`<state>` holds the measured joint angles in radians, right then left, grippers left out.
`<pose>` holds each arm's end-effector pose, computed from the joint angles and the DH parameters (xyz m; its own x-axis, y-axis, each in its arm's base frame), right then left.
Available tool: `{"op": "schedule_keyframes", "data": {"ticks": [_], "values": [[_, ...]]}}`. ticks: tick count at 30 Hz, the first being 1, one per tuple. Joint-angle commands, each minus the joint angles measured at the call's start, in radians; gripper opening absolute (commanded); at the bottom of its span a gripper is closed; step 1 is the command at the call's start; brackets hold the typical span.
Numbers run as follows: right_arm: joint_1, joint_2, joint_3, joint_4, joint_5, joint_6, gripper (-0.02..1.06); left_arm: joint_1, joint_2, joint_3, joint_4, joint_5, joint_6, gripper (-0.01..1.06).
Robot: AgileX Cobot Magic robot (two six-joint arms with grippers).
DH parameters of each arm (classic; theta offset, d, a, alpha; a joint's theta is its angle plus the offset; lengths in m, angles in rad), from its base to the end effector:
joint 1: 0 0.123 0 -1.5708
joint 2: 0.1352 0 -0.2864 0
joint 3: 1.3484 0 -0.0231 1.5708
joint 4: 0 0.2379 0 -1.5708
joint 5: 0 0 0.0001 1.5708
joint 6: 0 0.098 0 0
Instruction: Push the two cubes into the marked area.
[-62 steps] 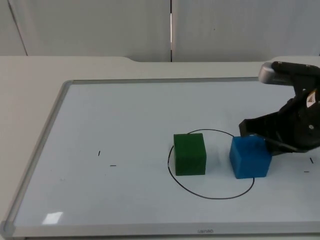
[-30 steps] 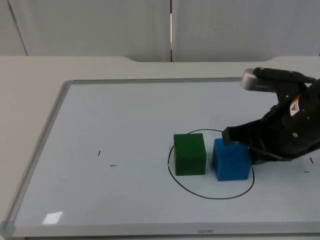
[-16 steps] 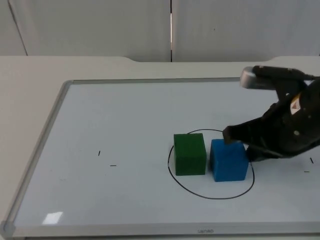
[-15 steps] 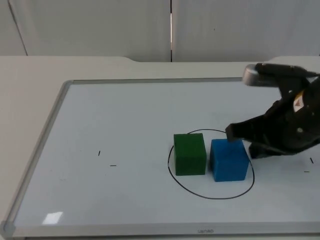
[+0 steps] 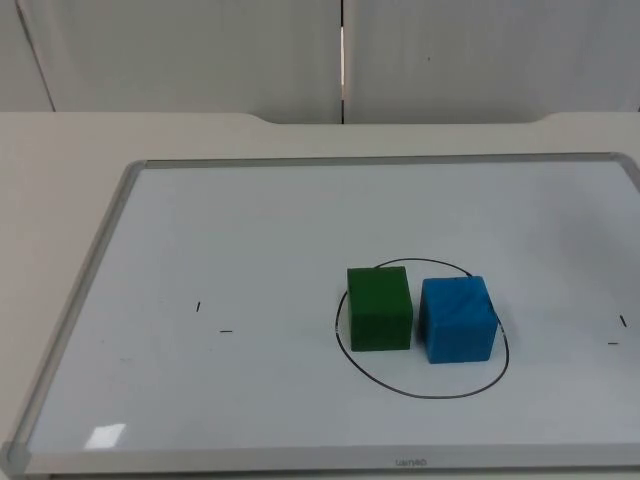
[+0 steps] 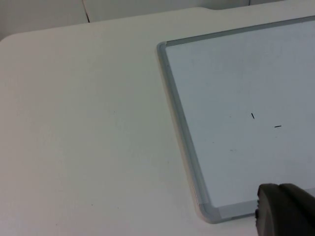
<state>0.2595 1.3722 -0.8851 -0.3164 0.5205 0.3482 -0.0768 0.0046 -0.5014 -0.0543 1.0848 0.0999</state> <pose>0.2650 0.0546 0.2617 -0.7659 -0.1304 -0.6297 -0.1060 0.9914 -0.0763 -0.0123 -0.0038 0.2663 -0.4680 0.1106 -0.8768 0.1539 0.9872 0.0424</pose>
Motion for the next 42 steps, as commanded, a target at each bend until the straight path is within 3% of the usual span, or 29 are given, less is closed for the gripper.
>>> {"op": "schedule_keyframes", "data": {"ticks": [1, 8, 19, 26, 32, 42], "values": [[-0.006, -0.077, -0.004, -0.017, 0.035, -0.004, 0.00, -0.007, -0.005, 0.004, -0.004, -0.010, -0.001, 0.00], [-0.006, -0.436, 0.061, -0.015, 0.069, -0.004, 0.00, -0.007, -0.005, 0.004, -0.004, -0.010, -0.001, 0.00], [-0.006, -0.882, 0.160, -0.015, 0.251, -0.009, 0.00, -0.007, -0.005, 0.004, -0.004, -0.010, 0.003, 0.00], [-0.006, -1.074, 0.235, 0.088, 0.374, -0.089, 0.00, -0.007, -0.005, 0.004, 0.009, -0.010, 0.003, 0.00], [-0.006, -1.249, 0.311, 0.180, 0.413, -0.184, 0.00, -0.007, -0.005, 0.004, 0.014, -0.010, 0.003, 0.00], [-0.006, -1.372, 0.318, 0.296, 0.560, -0.343, 0.00, -0.007, -0.005, 0.004, 0.022, -0.010, 0.005, 0.00]]}}
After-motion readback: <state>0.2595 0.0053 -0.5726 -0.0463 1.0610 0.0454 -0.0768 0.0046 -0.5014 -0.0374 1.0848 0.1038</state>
